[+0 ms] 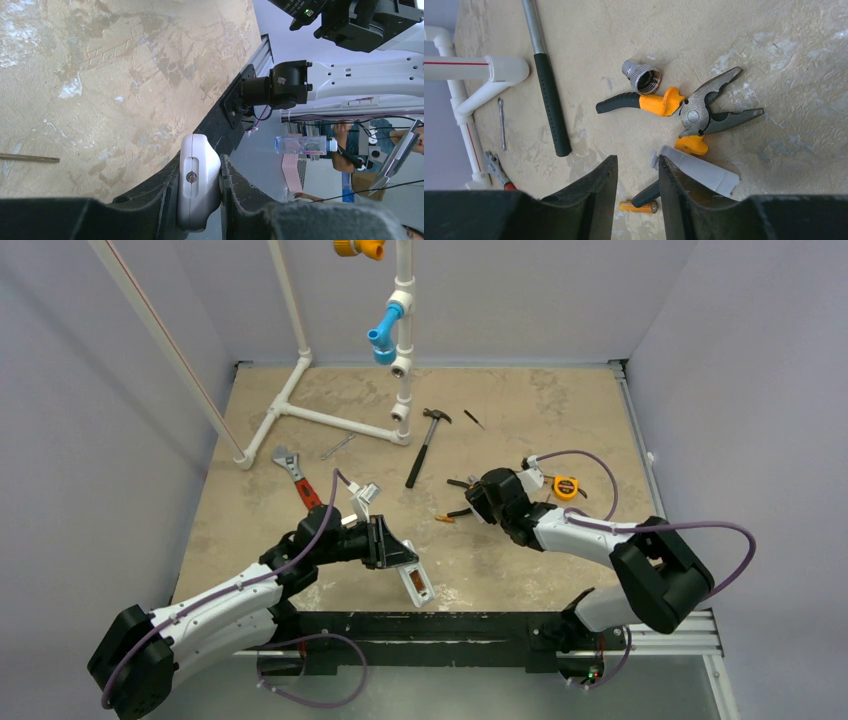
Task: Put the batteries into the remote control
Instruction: Place the battery cover at the center of the board, then pick up the battery cover at the center of the board, then place the battery cover at the center of the board, then pick up the battery from the center of the board.
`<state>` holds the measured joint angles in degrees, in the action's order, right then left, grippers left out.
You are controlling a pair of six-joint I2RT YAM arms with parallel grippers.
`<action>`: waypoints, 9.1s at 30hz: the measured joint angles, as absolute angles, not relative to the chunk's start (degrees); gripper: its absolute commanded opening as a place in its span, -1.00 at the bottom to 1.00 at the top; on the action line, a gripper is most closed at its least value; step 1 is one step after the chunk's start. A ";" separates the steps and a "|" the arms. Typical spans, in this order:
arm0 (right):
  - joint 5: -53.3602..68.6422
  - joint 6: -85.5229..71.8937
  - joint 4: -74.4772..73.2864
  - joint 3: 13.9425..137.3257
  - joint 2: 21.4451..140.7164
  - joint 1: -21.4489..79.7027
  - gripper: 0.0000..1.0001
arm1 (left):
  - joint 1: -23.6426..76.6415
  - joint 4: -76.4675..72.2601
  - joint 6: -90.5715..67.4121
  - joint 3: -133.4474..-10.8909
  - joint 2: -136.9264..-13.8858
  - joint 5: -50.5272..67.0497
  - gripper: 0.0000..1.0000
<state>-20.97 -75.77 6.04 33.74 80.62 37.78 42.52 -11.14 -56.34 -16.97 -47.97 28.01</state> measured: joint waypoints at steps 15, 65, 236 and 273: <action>-17.96 -50.02 -0.86 36.84 71.24 35.83 -0.10 | 42.52 -11.14 -56.31 -16.97 -48.10 28.01 -1.00; 1.15 -11.88 -20.12 50.89 90.80 30.41 -0.36 | 42.52 -9.58 -55.83 -17.37 -49.58 28.05 -1.00; 2.57 9.06 -21.32 62.43 101.75 44.97 -0.29 | 42.52 10.59 -51.40 -20.14 -38.00 17.56 -1.00; 3.95 -2.81 -10.11 40.32 54.70 53.28 -1.00 | 42.52 4.36 -51.22 -20.21 -29.26 17.80 -1.00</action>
<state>3.95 -2.81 -10.11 40.32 54.70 53.28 42.52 4.36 -51.22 -20.21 -29.26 17.80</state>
